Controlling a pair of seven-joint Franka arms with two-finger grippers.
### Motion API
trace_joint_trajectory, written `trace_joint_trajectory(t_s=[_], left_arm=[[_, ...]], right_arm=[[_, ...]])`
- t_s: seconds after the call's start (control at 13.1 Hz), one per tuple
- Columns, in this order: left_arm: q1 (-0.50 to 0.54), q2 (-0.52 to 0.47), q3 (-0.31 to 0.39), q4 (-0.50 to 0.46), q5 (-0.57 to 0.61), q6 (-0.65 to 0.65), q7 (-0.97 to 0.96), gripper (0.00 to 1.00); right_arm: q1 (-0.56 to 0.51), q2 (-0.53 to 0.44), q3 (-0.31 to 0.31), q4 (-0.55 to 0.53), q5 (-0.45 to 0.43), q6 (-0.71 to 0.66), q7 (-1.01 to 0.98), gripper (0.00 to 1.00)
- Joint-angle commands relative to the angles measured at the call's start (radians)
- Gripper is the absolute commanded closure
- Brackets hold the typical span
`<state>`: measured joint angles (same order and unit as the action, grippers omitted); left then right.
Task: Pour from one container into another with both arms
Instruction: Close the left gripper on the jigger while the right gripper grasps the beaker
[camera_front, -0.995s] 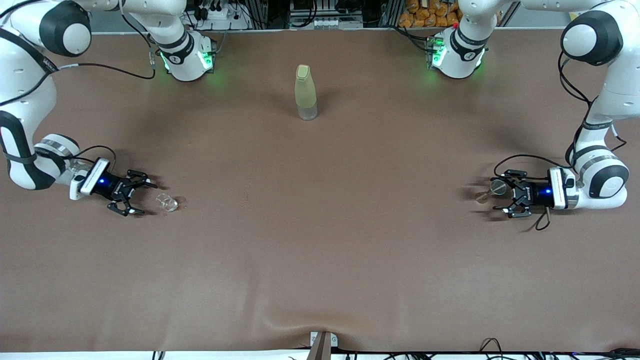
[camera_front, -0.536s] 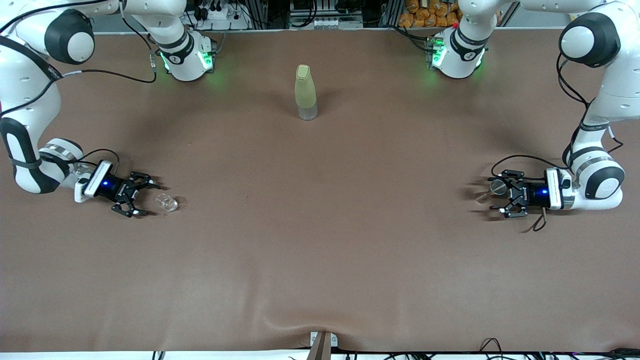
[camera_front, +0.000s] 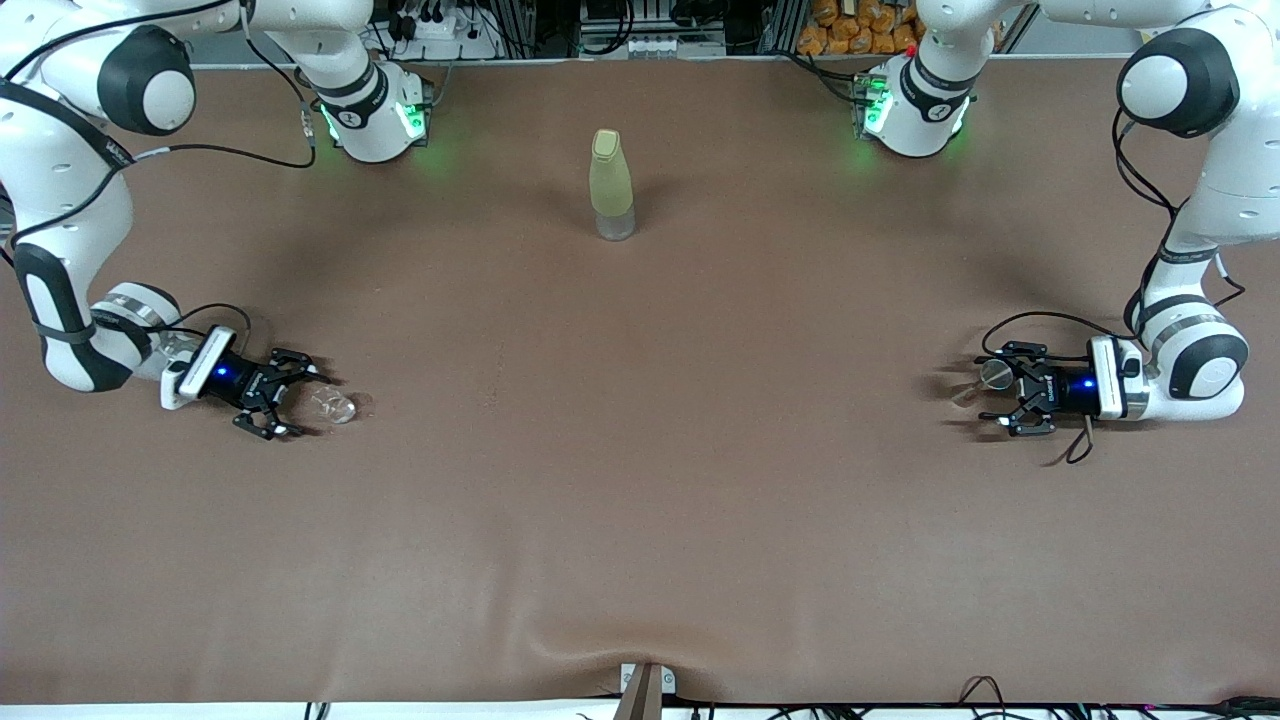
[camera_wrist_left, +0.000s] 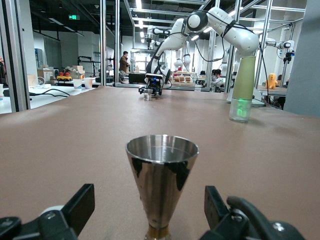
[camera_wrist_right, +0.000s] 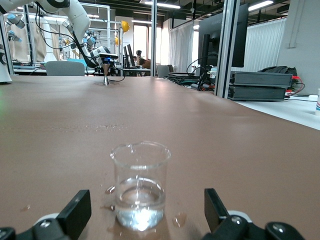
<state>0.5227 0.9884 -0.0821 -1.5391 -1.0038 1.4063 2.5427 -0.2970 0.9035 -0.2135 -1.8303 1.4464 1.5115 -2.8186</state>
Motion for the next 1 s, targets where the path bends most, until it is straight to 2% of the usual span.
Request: trace_joint_trajectory(t_s=[0.0,0.08,0.38,0.46,0.92], left_arm=[[-0.001,0.029,0.004,0.020,-0.015,-0.015,0.025,0.12],[-0.001,0.038,0.004,0.020,-0.016,-0.015,0.031,0.22],[0.008,0.041,0.004,0.034,-0.016,-0.017,0.028,0.34],[0.008,0.041,0.004,0.036,-0.016,-0.017,0.025,0.44],[0.011,0.042,0.004,0.034,-0.027,-0.024,0.018,0.64]], right_arm=[[0.035,0.025,-0.006,-0.006,0.032,-0.011,-0.260,0.00],[0.042,0.025,-0.006,-0.004,0.034,-0.007,-0.260,0.00],[0.081,0.028,-0.006,-0.006,0.049,0.022,-0.260,0.00],[0.088,0.032,-0.004,-0.006,0.058,0.030,-0.262,0.00],[0.111,0.038,-0.004,-0.006,0.066,0.050,-0.260,0.00]])
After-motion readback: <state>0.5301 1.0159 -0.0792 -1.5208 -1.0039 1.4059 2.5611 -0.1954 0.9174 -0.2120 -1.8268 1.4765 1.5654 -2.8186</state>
